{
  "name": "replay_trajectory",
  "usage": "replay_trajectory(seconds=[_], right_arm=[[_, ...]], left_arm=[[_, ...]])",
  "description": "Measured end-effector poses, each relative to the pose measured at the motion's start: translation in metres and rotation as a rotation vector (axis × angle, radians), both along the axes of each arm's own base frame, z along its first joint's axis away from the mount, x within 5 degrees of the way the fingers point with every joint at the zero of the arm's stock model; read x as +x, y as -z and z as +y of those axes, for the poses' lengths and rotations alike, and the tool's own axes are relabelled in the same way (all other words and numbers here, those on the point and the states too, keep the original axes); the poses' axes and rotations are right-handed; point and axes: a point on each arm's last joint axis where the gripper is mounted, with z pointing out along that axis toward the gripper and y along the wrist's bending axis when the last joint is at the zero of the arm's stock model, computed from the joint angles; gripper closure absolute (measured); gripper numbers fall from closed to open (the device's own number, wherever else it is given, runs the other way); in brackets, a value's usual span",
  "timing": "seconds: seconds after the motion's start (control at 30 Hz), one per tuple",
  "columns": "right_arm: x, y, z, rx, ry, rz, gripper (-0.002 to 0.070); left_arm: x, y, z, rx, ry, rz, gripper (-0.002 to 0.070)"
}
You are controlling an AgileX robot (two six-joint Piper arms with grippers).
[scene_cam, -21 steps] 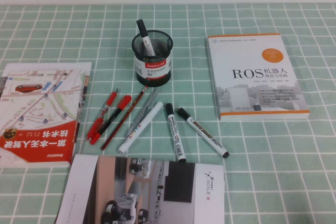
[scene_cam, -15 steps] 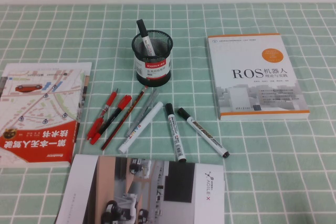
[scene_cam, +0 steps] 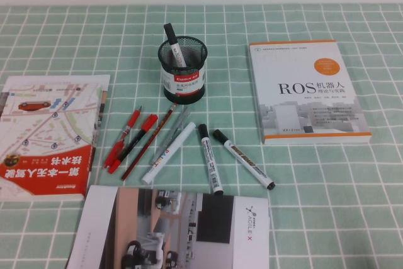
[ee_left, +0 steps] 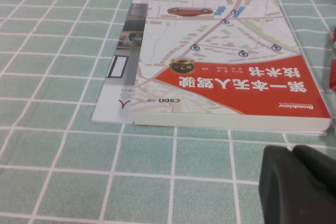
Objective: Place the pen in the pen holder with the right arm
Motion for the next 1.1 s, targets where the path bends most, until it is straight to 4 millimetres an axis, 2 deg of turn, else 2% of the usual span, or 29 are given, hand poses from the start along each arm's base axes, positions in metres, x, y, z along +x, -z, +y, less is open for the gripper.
replay_trajectory(seconds=[0.67, 1.1], right_arm=[[0.0, 0.0, 0.0, 0.0, 0.0, 0.0, 0.0696], [0.0014, -0.0055, 0.0002, 0.014, 0.001, -0.061, 0.0696]], left_arm=[[0.0, 0.0, 0.0, 0.0, 0.0, 0.0, 0.0679], [0.0, 0.0, 0.0, 0.0, 0.0, 0.0, 0.0679]])
